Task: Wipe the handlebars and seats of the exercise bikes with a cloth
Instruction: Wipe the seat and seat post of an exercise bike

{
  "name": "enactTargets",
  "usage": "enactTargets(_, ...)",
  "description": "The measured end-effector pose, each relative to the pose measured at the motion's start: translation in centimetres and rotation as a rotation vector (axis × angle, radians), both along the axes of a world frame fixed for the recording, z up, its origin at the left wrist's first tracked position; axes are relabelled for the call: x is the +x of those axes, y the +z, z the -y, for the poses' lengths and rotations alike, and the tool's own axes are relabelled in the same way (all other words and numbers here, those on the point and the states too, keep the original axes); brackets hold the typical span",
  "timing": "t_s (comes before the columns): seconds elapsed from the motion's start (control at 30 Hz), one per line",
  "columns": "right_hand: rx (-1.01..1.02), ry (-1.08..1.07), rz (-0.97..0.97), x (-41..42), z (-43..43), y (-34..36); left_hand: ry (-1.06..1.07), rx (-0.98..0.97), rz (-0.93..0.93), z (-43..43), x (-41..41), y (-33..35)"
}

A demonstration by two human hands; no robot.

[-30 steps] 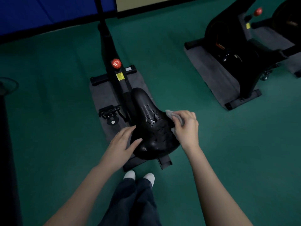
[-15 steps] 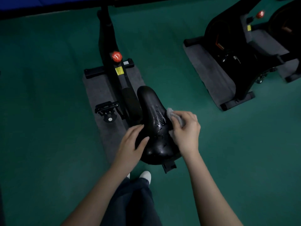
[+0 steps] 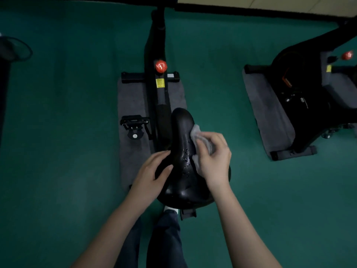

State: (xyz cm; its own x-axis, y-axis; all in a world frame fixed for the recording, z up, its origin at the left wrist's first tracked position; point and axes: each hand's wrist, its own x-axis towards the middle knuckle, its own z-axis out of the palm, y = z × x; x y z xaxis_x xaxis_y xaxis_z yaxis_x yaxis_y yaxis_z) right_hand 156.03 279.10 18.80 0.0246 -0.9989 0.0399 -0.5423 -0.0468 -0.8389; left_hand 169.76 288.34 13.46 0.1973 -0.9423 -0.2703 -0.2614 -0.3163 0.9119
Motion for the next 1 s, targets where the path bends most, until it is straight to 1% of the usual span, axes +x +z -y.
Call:
enactTargets(0.13,0.164,0.048,0.24,1.7,5.1,-0.2,0.092,0.024,-0.078,-0.2,-0.6,-0.2)
enactTargets(0.2,0.237,0.125,0.296,2.4,7.5,-0.3,0.126,0.016,-0.105,-0.2,-0.7,-0.3)
enactTargets(0.27,0.23,0.242,0.254,2.7,8.7,-0.3,0.164,0.011,-0.138,-0.1,-1.0,-0.3)
enactTargets(0.3,0.178,0.31,0.199,2.6,8.8,-0.2,0.184,0.009,-0.157,-0.1,-1.1,-0.2)
enactTargets(0.37,0.001,0.459,0.079,1.8,7.9,-0.1,0.227,0.002,-0.19,-0.1,-1.4,0.0)
enactTargets(0.43,-0.153,0.615,0.008,0.5,6.2,-0.2,0.256,-0.01,-0.191,-0.1,-1.8,0.2)
enactTargets(0.53,-0.251,0.788,-0.099,-1.6,3.5,-0.8,0.27,0.0,-0.157,-0.4,-2.2,0.3)
enactTargets(0.63,-0.316,0.85,-0.149,-2.8,3.0,-1.1,0.252,-0.009,-0.099,-0.8,-2.3,0.1)
enactTargets(0.73,-0.375,0.785,-0.185,-1.7,4.1,-1.1,0.221,-0.012,-0.049,-1.5,-2.1,0.0)
enactTargets(0.83,-0.36,0.76,-0.204,-0.6,4.3,-0.8,0.205,-0.012,-0.033,-2.3,-1.9,-0.1)
enactTargets(0.93,-0.324,0.905,-0.275,-1.9,3.0,-0.5,0.209,-0.024,-0.042,-3.0,-1.8,-0.2)
enactTargets(1.0,-0.294,0.992,-0.284,-3.3,2.0,-0.4,0.231,-0.033,-0.075,-3.4,-1.8,-0.3)
